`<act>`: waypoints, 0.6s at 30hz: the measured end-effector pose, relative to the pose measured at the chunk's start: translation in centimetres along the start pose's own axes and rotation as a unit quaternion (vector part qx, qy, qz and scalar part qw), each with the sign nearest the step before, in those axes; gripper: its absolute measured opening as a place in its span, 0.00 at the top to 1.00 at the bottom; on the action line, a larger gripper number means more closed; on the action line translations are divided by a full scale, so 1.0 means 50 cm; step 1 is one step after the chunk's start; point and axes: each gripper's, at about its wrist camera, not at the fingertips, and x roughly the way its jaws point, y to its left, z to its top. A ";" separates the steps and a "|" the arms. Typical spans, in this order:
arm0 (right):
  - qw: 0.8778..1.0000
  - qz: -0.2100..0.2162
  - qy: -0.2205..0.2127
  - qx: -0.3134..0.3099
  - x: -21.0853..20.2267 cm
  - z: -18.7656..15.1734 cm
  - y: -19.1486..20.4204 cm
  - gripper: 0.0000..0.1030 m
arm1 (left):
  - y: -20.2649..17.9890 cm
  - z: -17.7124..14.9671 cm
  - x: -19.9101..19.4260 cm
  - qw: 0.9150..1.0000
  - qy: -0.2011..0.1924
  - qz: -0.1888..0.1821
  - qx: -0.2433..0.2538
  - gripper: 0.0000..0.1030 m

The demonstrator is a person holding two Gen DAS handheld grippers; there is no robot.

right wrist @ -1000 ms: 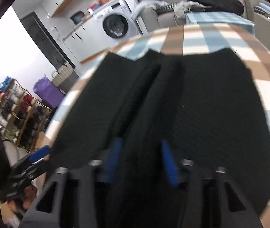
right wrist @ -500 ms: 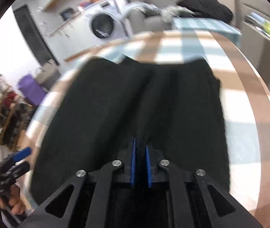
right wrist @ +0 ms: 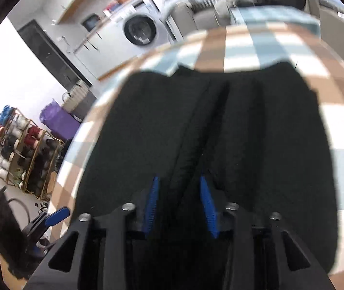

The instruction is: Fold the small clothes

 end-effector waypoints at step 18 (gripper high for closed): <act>0.996 0.072 0.008 -0.050 -0.098 -0.162 0.033 0.77 | 0.029 -0.057 -0.019 1.000 0.024 0.003 -0.013 0.33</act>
